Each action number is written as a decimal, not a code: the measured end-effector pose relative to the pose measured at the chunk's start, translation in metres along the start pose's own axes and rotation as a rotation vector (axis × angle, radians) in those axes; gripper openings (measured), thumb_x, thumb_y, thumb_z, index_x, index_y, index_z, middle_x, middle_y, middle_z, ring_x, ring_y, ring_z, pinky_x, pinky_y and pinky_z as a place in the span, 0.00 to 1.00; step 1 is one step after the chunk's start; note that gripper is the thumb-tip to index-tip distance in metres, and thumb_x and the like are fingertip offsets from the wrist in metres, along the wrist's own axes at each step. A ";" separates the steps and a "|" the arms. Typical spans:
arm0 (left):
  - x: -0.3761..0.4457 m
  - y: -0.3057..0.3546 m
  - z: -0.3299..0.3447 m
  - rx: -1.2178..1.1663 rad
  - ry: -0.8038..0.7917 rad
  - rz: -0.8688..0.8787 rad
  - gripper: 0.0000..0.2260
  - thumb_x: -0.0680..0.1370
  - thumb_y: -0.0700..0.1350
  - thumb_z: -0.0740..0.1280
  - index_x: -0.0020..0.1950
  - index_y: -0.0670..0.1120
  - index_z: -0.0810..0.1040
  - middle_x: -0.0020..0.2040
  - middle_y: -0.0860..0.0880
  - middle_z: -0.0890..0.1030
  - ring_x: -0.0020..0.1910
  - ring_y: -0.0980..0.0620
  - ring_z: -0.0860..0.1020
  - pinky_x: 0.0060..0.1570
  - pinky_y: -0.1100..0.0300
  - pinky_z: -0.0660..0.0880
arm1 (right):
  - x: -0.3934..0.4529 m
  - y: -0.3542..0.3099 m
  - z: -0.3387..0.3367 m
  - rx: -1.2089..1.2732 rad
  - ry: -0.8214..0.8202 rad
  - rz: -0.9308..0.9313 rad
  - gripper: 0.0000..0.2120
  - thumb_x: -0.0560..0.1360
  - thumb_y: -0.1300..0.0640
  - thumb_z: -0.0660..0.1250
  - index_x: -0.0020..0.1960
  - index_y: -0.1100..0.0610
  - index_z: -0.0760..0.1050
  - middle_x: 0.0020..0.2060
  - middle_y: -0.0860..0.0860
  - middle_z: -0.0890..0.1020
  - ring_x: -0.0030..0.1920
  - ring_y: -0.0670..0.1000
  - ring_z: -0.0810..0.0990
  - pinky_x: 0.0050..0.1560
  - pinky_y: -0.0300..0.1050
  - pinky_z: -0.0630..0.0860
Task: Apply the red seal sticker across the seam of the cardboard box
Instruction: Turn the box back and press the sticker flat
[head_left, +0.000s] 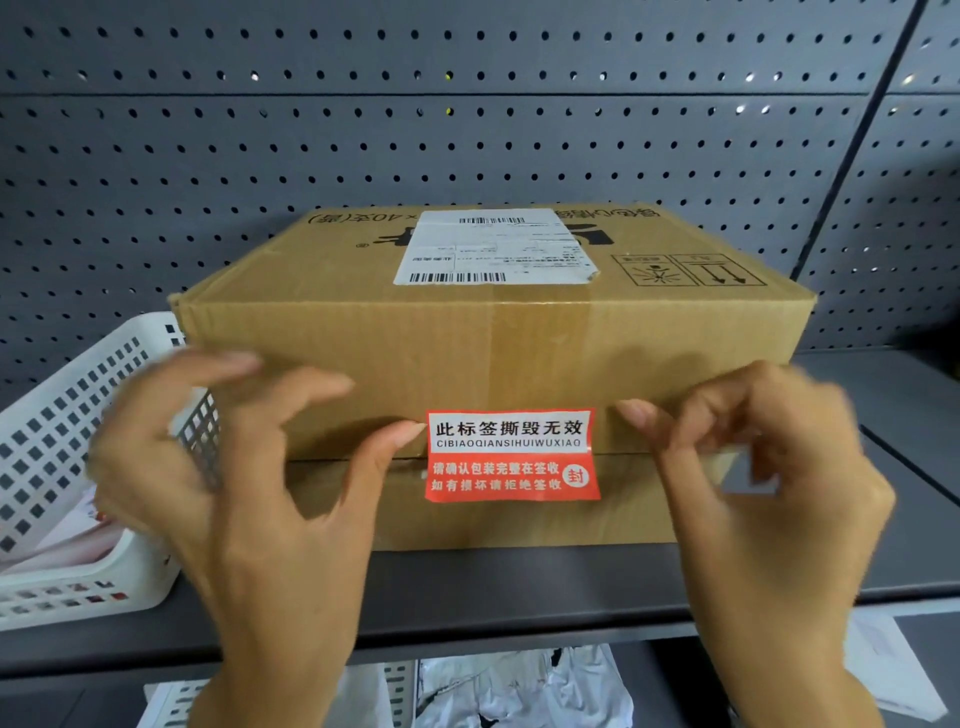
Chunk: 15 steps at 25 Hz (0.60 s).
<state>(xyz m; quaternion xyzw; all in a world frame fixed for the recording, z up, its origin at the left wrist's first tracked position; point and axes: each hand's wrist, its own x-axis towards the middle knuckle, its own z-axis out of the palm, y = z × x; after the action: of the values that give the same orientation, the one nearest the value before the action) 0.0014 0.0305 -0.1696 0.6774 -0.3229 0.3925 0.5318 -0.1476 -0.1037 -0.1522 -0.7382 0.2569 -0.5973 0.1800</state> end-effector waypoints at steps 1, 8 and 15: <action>0.002 -0.003 0.000 -0.016 -0.010 -0.054 0.19 0.72 0.54 0.75 0.59 0.56 0.73 0.64 0.30 0.72 0.69 0.35 0.70 0.67 0.38 0.68 | -0.002 0.001 -0.001 -0.018 0.071 -0.042 0.13 0.70 0.56 0.77 0.35 0.51 0.73 0.45 0.46 0.76 0.50 0.50 0.74 0.51 0.46 0.70; 0.010 0.003 0.000 -0.078 -0.206 -0.081 0.34 0.72 0.50 0.73 0.75 0.49 0.64 0.80 0.47 0.49 0.81 0.53 0.50 0.73 0.71 0.53 | -0.003 0.014 0.003 0.345 -0.070 0.210 0.12 0.70 0.56 0.72 0.48 0.43 0.74 0.68 0.47 0.71 0.72 0.44 0.68 0.63 0.52 0.73; 0.069 0.046 -0.025 0.160 -0.356 -0.049 0.35 0.70 0.66 0.62 0.76 0.68 0.54 0.82 0.60 0.43 0.70 0.69 0.56 0.37 0.64 0.69 | 0.048 -0.013 -0.021 0.240 -0.119 0.188 0.11 0.74 0.57 0.71 0.51 0.44 0.74 0.63 0.46 0.77 0.60 0.44 0.76 0.45 0.26 0.69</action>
<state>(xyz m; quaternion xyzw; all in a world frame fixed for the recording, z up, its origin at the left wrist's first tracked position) -0.0094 0.0434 -0.0846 0.7840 -0.3629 0.2778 0.4200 -0.1589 -0.1212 -0.1024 -0.7183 0.2405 -0.5593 0.3367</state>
